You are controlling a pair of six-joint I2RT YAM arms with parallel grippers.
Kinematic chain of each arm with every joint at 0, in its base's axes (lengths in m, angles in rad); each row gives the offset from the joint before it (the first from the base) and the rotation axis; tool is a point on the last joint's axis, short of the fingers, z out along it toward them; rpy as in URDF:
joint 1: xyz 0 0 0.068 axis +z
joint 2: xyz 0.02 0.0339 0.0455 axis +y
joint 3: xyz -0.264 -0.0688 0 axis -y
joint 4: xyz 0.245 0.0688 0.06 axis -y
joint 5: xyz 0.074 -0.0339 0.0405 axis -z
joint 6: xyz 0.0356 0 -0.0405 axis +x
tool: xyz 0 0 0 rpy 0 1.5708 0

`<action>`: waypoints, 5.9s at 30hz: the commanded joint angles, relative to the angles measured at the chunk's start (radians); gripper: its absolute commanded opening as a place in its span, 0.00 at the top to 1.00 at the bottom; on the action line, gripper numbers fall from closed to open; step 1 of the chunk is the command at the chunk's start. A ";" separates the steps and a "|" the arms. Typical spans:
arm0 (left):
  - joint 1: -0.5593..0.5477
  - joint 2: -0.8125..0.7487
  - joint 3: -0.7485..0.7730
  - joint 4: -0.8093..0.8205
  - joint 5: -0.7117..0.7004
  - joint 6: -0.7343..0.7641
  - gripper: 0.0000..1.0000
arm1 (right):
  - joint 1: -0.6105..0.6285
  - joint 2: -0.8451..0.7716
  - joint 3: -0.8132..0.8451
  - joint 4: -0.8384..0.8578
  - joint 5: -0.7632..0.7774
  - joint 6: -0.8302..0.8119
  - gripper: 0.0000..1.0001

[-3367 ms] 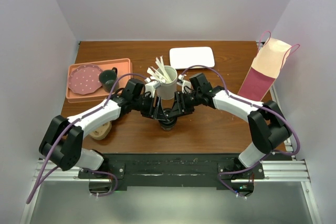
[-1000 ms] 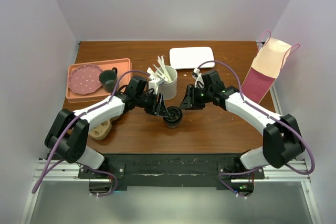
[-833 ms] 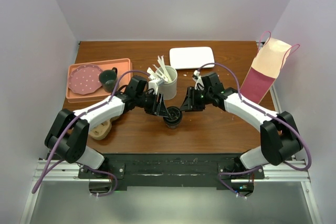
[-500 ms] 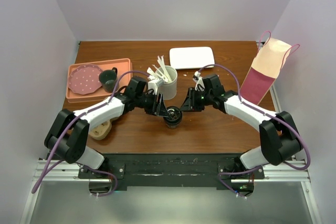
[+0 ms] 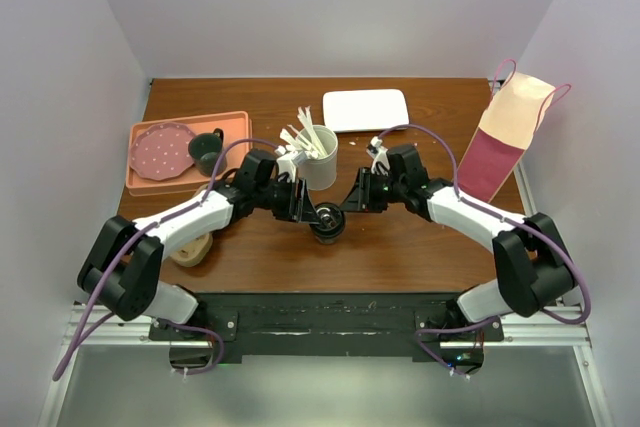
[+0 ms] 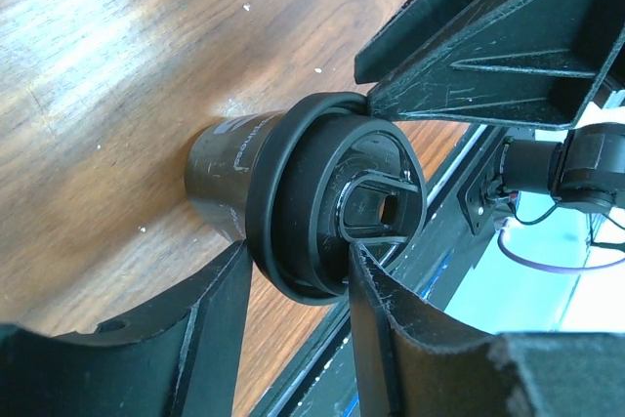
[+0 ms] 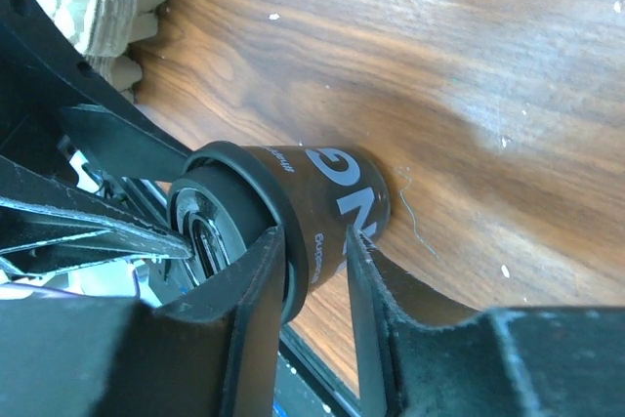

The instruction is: Pack the takeout coffee

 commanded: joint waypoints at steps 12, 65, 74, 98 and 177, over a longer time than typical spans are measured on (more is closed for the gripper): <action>-0.006 0.055 -0.058 -0.220 -0.178 0.010 0.53 | 0.007 -0.181 0.042 -0.274 0.071 -0.028 0.46; -0.015 0.039 -0.002 -0.253 -0.190 0.005 0.46 | 0.080 0.103 0.012 -0.113 -0.068 -0.110 0.55; 0.046 0.038 0.029 -0.256 -0.163 0.063 0.41 | 0.080 0.186 0.100 -0.222 -0.093 -0.173 0.57; 0.160 0.015 0.064 -0.128 0.090 0.129 0.38 | 0.082 0.190 0.140 -0.262 -0.108 -0.186 0.59; 0.170 0.058 0.169 -0.273 0.070 0.171 0.44 | 0.114 0.289 0.135 -0.180 -0.134 -0.153 0.54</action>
